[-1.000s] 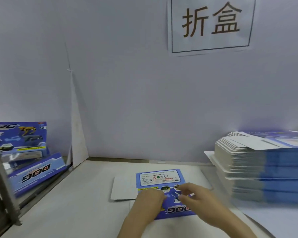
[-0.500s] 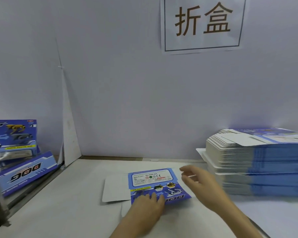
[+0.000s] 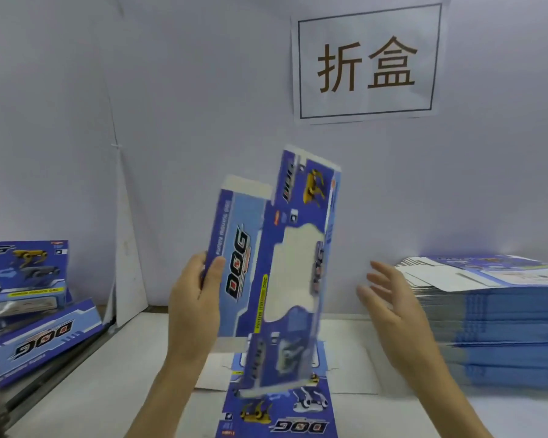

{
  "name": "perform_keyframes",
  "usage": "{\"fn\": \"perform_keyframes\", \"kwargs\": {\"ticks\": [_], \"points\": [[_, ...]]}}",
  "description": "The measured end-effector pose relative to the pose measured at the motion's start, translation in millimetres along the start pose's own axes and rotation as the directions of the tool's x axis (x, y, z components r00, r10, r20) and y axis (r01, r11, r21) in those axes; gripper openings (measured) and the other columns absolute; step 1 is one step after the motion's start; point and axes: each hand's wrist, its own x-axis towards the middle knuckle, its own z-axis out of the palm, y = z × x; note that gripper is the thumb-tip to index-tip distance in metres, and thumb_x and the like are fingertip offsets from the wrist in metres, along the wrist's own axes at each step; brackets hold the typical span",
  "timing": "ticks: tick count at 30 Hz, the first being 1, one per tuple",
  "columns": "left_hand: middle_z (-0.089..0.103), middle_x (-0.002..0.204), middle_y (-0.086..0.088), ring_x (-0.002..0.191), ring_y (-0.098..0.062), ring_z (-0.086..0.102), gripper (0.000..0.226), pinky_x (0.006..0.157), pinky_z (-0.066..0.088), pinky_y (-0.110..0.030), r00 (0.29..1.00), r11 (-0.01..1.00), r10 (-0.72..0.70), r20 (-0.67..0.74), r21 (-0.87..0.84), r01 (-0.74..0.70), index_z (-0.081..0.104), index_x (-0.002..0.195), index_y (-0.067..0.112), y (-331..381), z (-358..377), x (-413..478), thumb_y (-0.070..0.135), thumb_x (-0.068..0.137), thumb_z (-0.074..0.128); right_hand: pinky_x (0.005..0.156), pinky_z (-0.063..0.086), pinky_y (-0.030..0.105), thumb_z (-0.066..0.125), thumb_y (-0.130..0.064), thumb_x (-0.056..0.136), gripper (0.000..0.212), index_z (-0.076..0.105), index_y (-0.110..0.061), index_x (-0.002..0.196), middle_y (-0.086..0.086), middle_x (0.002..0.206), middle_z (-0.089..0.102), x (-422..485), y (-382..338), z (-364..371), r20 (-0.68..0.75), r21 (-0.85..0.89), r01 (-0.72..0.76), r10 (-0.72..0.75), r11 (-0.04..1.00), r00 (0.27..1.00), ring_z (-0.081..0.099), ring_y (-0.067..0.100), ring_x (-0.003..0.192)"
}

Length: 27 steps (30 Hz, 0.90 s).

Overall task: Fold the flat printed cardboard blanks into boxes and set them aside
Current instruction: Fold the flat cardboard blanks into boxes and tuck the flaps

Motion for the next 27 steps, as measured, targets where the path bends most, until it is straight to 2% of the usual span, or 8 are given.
{"fn": "perform_keyframes", "kwargs": {"ticks": [2,5,9,13,16,19,23,27], "points": [[0.069,0.098,0.002,0.086,-0.008,0.069,0.039,0.058,0.052,-0.01,0.981,0.962,-0.192,0.022,-0.195,0.192,0.056,0.114,0.012,8,9,4,0.038,0.086,0.049,0.068,0.054,0.023,0.059,-0.048,0.078,0.047,0.051,-0.026,0.119,-0.005,0.107,0.069,0,-4,7,0.175,0.149,-0.174,0.147,0.973,0.973,0.069,0.014,0.095],[0.066,0.113,0.001,0.097,-0.015,0.068,0.036,0.061,0.057,-0.017,0.967,0.951,-0.256,0.008,-0.176,0.254,0.048,0.122,0.024,10,20,-4,0.032,0.088,0.057,0.048,0.053,0.02,0.063,-0.043,0.071,0.044,0.056,-0.016,0.104,0.002,0.081,0.076,-2,-5,8,0.222,0.33,-0.257,0.19,0.909,0.956,0.075,0.02,0.071],[0.041,0.132,0.017,0.117,-0.004,0.048,0.097,0.081,0.05,-0.015,0.944,0.972,-0.233,0.235,0.085,0.219,0.02,0.147,0.038,5,26,-15,0.049,0.064,0.068,0.051,0.057,0.026,0.065,-0.037,0.075,0.038,0.058,-0.025,0.11,0.003,0.095,0.076,0,0,3,0.108,0.46,-0.131,0.091,0.878,0.99,0.075,0.023,0.081],[0.026,0.134,0.019,0.12,0.002,0.038,0.124,0.097,0.048,-0.029,0.861,0.954,-0.267,0.432,0.246,0.172,0.002,0.15,0.045,7,32,-22,0.062,0.048,0.07,0.056,0.06,0.032,0.061,-0.03,0.081,0.042,0.052,-0.051,0.116,-0.009,0.108,0.071,4,2,-5,0.032,0.485,-0.034,0.021,0.874,0.999,0.073,0.021,0.091],[0.017,0.133,0.024,0.121,0.004,0.03,0.128,0.084,0.043,-0.007,0.834,0.942,-0.278,0.477,0.306,0.139,-0.004,0.15,0.041,2,34,-27,0.059,0.051,0.075,0.054,0.059,0.029,0.058,-0.027,0.083,0.047,0.048,-0.056,0.119,-0.016,0.108,0.07,5,3,-8,0.041,0.486,-0.011,-0.01,0.874,0.999,0.073,0.018,0.093],[0.014,0.134,0.024,0.12,0.002,0.029,0.122,0.064,0.036,0.009,0.832,0.932,-0.29,0.473,0.339,0.132,-0.006,0.151,0.036,0,33,-29,0.04,0.069,0.083,0.058,0.06,0.03,0.058,-0.029,0.082,0.048,0.047,-0.056,0.12,-0.013,0.114,0.068,4,2,-6,0.054,0.452,0.013,-0.042,0.892,0.998,0.071,0.017,0.098],[0.017,0.141,0.018,0.124,-0.001,0.03,0.107,0.069,0.049,-0.004,0.847,0.951,-0.262,0.463,0.273,0.144,0.002,0.152,0.033,-1,33,-30,0.022,0.078,0.078,0.061,0.059,0.025,0.057,-0.036,0.081,0.054,0.038,-0.056,0.127,-0.016,0.121,0.06,2,-1,-1,0.058,0.327,0.049,-0.072,0.944,0.996,0.067,0.007,0.105],[0.023,0.14,0.018,0.132,-0.006,0.032,0.109,0.087,0.056,-0.03,0.836,0.964,-0.261,0.482,0.175,0.2,0.01,0.152,0.034,8,31,-30,0.024,0.069,0.079,0.051,0.051,0.012,0.053,-0.047,0.082,0.069,0.021,-0.052,0.143,-0.026,0.114,0.055,1,0,0,0.05,0.136,0.029,-0.036,0.99,0.998,0.064,-0.011,0.089]]}}
